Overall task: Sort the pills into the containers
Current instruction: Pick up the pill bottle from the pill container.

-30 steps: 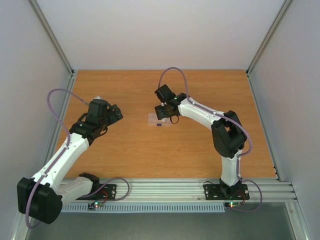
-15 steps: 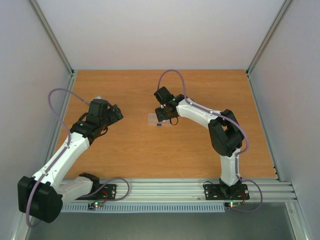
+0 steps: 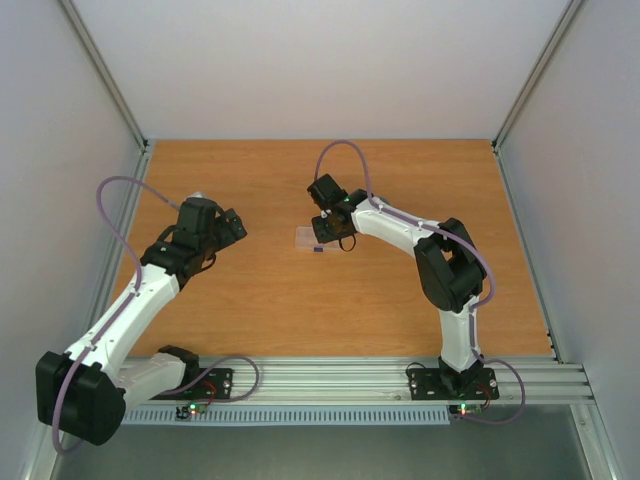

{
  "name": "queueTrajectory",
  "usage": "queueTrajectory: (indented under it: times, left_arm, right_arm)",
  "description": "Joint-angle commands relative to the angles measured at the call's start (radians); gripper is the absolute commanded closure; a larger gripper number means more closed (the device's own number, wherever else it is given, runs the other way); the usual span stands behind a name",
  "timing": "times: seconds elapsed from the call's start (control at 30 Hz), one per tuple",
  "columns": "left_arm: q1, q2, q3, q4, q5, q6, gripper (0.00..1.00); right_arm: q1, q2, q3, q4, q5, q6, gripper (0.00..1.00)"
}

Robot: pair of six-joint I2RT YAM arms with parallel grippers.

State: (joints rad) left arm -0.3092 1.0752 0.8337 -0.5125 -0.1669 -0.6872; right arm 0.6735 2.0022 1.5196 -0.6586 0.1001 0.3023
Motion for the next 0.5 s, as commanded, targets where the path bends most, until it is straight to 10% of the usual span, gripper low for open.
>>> queueTrajectory:
  times: [0.0,0.47]
  left_arm:
    - [-0.001,0.007,-0.002,0.039,0.006,0.01,0.01]
    - [-0.001,0.0,-0.007,0.041,0.01,0.002,0.01]
  right_arm:
    - [0.006,0.017,-0.003,-0.012,-0.006,-0.004,0.82]
    - [-0.002,-0.006,0.175,-0.111,0.077,-0.03,0.88]
